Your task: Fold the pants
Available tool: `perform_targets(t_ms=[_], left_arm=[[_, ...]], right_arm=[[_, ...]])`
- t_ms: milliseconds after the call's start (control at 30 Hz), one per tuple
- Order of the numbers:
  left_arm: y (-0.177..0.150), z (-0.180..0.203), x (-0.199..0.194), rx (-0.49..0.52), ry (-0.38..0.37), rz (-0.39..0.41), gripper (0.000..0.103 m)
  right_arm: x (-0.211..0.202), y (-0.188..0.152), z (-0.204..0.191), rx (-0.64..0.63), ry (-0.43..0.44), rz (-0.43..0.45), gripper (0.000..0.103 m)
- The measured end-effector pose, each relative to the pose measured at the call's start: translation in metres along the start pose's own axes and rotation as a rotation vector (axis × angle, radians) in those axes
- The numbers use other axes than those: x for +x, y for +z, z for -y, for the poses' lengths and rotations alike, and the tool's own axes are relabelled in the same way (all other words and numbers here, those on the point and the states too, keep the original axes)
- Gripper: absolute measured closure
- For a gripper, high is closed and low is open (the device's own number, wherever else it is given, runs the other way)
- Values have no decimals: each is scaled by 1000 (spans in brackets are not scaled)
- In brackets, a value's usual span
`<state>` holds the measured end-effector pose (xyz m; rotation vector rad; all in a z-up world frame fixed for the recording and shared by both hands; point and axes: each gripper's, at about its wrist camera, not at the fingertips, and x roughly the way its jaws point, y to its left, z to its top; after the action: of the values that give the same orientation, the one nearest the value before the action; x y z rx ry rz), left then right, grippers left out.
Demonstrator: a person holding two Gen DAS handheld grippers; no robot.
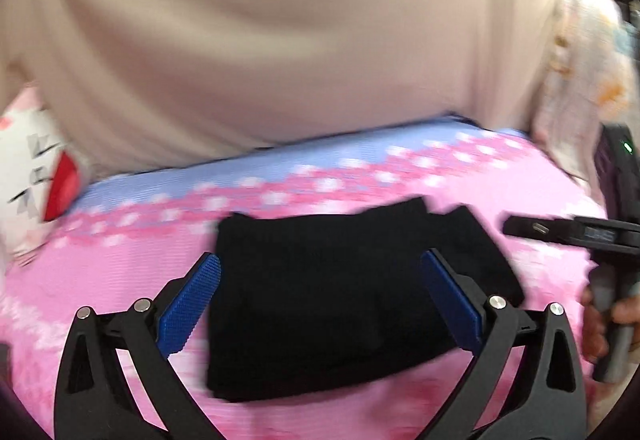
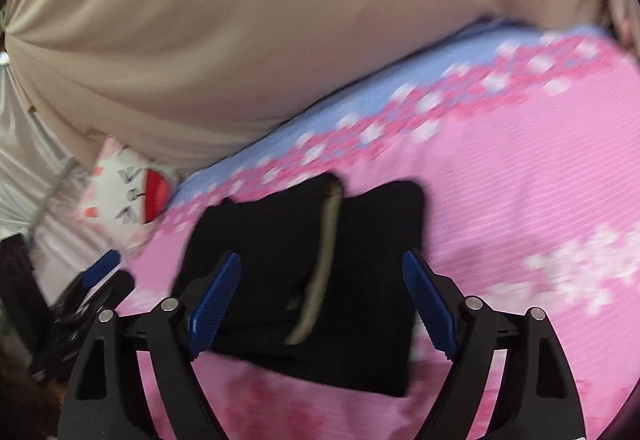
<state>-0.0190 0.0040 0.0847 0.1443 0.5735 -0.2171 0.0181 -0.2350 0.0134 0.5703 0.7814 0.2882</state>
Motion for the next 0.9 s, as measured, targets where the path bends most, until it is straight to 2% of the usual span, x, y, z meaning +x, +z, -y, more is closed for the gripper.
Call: perform_targets(t_ms=[67,167,200,233,267,300,367,433,500,567,600,633,667,733,800,833,900], left_arm=[[-4,-22,3,-49,70,-14,5],[-15,-61,15,-122,177,-64,5],[-17,-70,18,-131,209,-75,5],[-22,-77,21,-138,230,-86,5],[-25,-85,25,-151,249,-99,5],[-28,-93,27,-164,257,-107,5],[-30,-102,34,-193,270,-124,5],[-28,-106,36,-204,283,-126,5],[-27,-106,33,-207,284,-113,5],[-29,-103,34,-199,266,-108,5],[-31,-100,37,-190,252,-114,5],[-34,-96,41,-182,241,-125,5],[-37,-92,47,-176,225,-138,5],[-41,-86,56,-167,209,-165,5],[-43,-82,60,-163,192,-182,5],[-43,-80,60,-161,178,-179,5],[-45,-76,60,-149,143,-166,5]], right_arm=[[23,0,1,46,54,-76,21],[53,-3,3,95,70,-164,20],[57,-3,2,95,65,-167,20],[60,-3,-4,67,46,-149,24],[61,-3,-11,31,34,-141,57],[65,-2,-22,-21,9,-148,74],[68,1,-32,-43,-20,-153,91],[50,12,-45,-61,5,-102,93],[13,23,-60,-111,0,-11,95],[-10,27,-61,-151,-51,36,95],[-18,24,-54,-165,-118,39,95],[-14,21,-46,-170,-154,18,89],[-1,14,-32,-168,-201,-50,83],[22,-4,2,-113,-276,-153,77],[8,-2,7,-37,-243,-101,74],[-1,4,3,-27,-266,-77,71],[-19,24,-24,-88,-269,34,57]])
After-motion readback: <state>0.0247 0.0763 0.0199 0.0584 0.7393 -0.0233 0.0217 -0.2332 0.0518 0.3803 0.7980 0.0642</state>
